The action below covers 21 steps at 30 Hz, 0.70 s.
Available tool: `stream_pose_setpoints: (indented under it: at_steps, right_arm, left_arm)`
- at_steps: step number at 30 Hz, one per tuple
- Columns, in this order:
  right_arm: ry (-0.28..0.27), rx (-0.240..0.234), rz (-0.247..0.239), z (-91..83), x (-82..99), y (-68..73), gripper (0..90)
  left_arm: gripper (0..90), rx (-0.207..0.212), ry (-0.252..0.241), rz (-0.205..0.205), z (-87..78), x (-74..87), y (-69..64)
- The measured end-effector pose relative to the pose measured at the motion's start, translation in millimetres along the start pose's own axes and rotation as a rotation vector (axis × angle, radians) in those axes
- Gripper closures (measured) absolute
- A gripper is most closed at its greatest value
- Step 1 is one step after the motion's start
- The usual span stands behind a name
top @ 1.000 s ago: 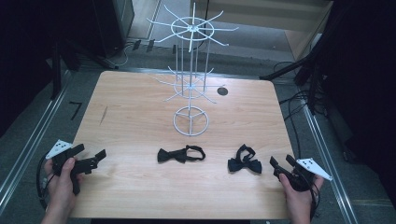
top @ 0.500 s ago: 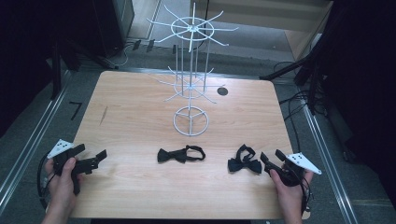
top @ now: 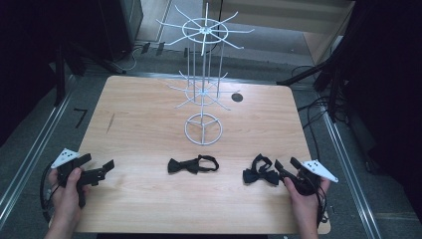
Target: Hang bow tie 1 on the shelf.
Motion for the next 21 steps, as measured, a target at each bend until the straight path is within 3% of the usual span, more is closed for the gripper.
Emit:
stream_pose_setpoints:
  at_steps: [4, 7, 11, 17, 21]
  right_arm:
    - [-0.003, -0.015, 0.026, 1.7, -0.5, -1.7, 40.4]
    - [0.001, -0.059, 0.050, 8.4, -1.6, 2.2, 48.1]
    - [0.022, -0.082, 0.047, 14.2, -1.4, 7.6, 56.4]
    - [0.053, -0.053, 0.013, 20.8, 0.7, 10.0, 59.0]
    - [0.067, -0.056, 0.020, 24.7, 3.1, 9.3, 60.1]
  left_arm:
    - [0.0, 0.001, 0.002, 0.000, 0.3, 0.1, -0.3]
    - [0.0, 0.000, 0.001, 0.000, 0.3, 0.1, -0.4]
    - [0.0, 0.001, 0.002, -0.001, 0.3, 0.1, -0.3]
    - [0.0, 0.001, 0.002, -0.001, 0.2, 0.1, -0.2]
    - [0.0, 0.000, 0.002, -0.001, 0.2, 0.1, -0.1]
Point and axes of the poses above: each handheld gripper's, and its own axes: z roughly forward along the jaws, x roughly out of its underside, y roughly to its left, the point moved 10 cm from there along z, roughly forward along the jaws, and after that the axes turned 7 degrees about -x, right-handed, at the moved point
